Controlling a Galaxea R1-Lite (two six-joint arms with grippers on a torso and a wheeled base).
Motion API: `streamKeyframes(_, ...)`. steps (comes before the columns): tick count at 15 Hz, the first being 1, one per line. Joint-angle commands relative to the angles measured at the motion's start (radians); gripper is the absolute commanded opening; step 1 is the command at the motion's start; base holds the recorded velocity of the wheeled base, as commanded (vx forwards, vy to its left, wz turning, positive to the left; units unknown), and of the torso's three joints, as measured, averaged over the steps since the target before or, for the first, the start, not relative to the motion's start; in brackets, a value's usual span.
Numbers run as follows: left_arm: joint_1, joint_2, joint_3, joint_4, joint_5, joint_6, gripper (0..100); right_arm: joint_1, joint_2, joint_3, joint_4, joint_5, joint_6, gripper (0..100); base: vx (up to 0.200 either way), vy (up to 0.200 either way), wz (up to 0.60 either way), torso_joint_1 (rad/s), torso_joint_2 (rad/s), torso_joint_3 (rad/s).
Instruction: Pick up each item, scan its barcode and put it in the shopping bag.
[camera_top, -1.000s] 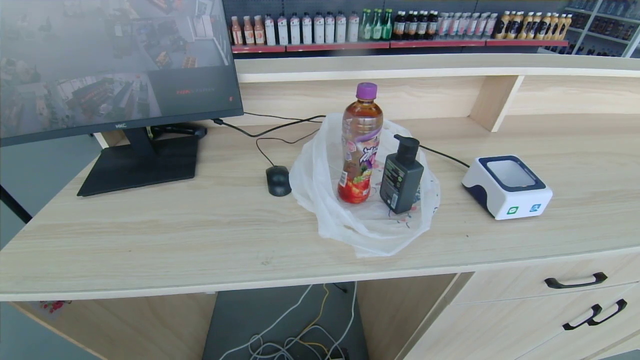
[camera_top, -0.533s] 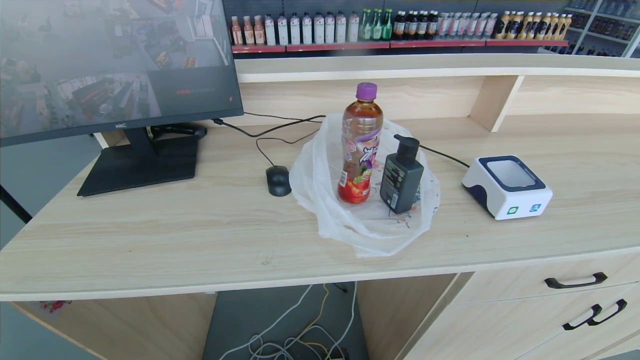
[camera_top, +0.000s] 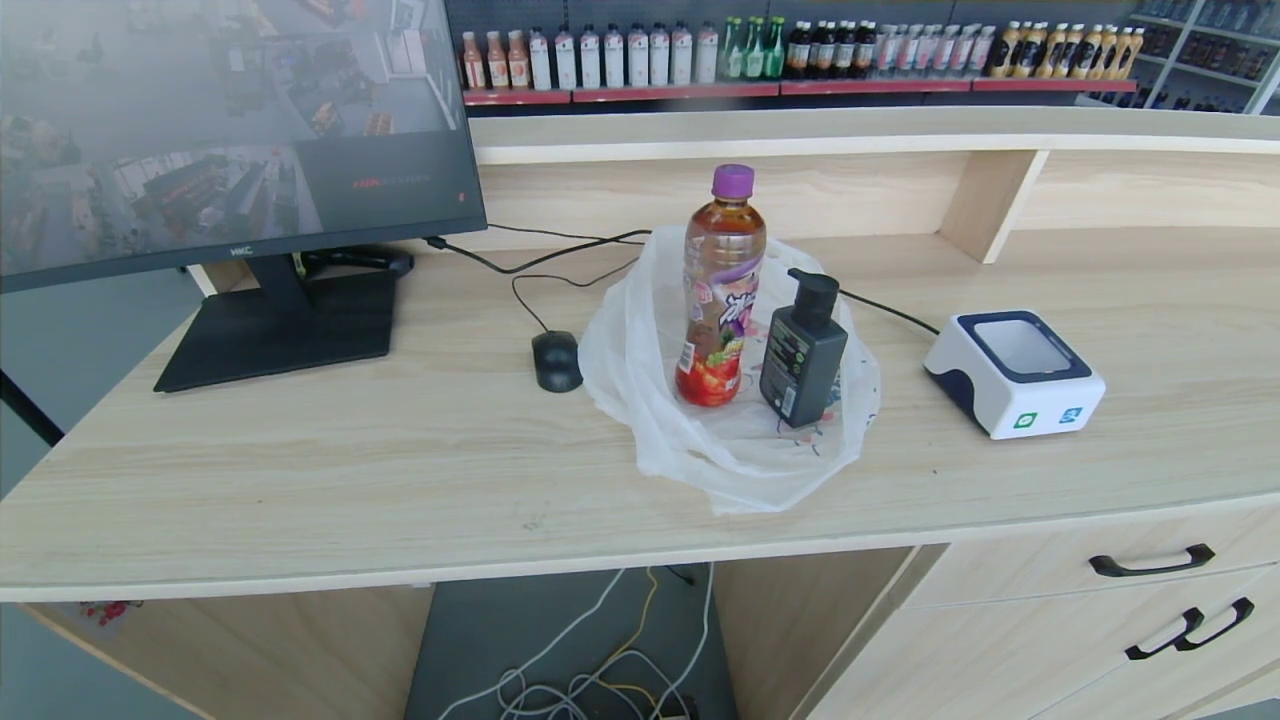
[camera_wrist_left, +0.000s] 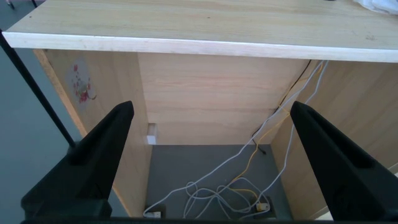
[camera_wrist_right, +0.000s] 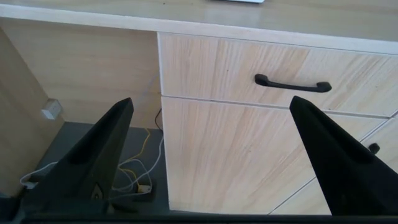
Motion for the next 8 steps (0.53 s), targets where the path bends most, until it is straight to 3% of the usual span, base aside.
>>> streamKeyframes(1, 0.0, 0.0, 0.0, 0.0, 0.0, -0.001, 100, 0.0, 0.0, -0.001, -0.001, 0.0, 0.001, 100, 0.0, 0.0, 0.0, 0.0, 0.0, 0.0)
streamKeyframes(5, 0.0, 0.0, 0.0, 0.0, 0.0, -0.001, 100, 0.0, 0.0, 0.0, -0.001, -0.001, 0.001, 100, 0.0, 0.0, 0.0, 0.0, 0.0, 0.0)
streamKeyframes(8, 0.0, 0.0, 0.0, 0.0, 0.0, -0.004, 100, 0.0, 0.0, 0.0, -0.001, -0.001, 0.001, 100, 0.0, -0.2, 0.0, 0.017, 0.01, -0.001)
